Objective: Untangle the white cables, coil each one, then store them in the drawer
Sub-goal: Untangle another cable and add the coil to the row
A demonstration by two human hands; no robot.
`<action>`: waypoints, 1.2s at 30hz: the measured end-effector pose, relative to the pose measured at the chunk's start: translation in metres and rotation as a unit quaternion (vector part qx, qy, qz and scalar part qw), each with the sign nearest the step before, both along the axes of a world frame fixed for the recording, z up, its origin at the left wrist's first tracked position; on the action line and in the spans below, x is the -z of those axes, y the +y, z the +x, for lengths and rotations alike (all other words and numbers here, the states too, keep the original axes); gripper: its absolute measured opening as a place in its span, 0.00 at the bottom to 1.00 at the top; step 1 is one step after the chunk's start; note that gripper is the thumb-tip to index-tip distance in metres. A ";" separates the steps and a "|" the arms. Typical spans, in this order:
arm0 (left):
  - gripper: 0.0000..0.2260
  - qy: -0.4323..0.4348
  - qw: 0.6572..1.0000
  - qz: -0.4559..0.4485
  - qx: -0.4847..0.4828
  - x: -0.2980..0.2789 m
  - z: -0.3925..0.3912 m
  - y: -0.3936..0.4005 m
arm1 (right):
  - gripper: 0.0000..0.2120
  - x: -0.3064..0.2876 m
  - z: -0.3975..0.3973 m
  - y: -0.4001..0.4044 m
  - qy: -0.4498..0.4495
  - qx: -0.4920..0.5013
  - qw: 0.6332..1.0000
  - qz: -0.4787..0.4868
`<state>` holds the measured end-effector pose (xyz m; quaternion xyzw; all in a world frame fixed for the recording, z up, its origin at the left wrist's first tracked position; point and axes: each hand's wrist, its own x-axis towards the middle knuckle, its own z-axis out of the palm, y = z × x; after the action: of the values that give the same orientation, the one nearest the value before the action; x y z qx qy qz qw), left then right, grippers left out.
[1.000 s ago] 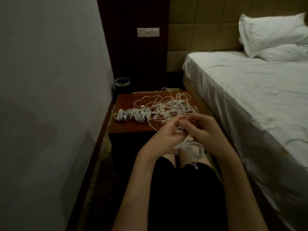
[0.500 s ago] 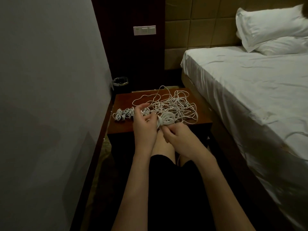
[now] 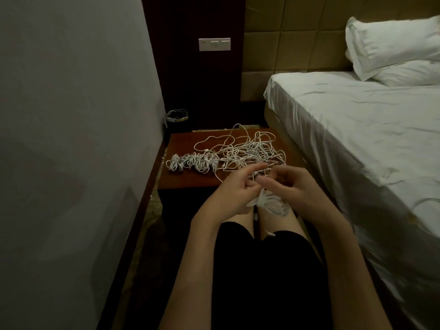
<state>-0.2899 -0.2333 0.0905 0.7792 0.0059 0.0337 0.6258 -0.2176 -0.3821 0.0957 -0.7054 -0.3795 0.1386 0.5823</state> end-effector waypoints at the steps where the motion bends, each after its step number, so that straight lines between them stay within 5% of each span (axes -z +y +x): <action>1: 0.20 -0.007 1.000 -0.025 0.013 0.002 -0.001 -0.003 | 0.18 0.004 0.002 -0.001 0.053 -0.021 0.998 0.009; 7: 0.21 -0.041 0.991 -0.128 -0.019 0.011 0.003 -0.012 | 0.20 0.023 0.004 0.014 0.161 -0.016 0.985 0.068; 10: 0.18 -0.074 0.971 -0.221 -0.051 0.009 0.002 -0.016 | 0.11 0.029 -0.005 0.024 0.184 0.044 0.979 0.078; 13: 0.15 -0.113 0.932 -0.318 -0.135 0.001 0.005 -0.012 | 0.21 0.037 -0.014 0.037 0.129 0.040 0.988 0.071; 18: 0.08 -0.159 0.924 -0.146 -0.316 0.003 0.007 0.000 | 0.27 0.019 -0.020 0.044 -0.020 0.048 0.999 -0.012; 22: 0.06 -0.159 0.926 0.002 -0.343 0.016 0.010 0.002 | 0.21 0.010 -0.018 0.033 -0.128 0.038 0.987 -0.091; 30: 0.11 -0.048 0.970 0.128 -0.200 0.020 0.008 0.010 | 0.15 0.003 -0.013 0.022 -0.202 0.034 0.971 -0.127; 36: 0.23 -0.006 0.999 -0.002 -0.036 0.022 0.003 0.012 | 0.16 0.010 -0.011 0.021 -0.019 -0.014 1.000 0.002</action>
<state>-0.2872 -0.2213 0.0685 0.7774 0.0298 0.0608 0.6254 -0.2290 -0.3607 0.0862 -0.7017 -0.4006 0.1321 0.5742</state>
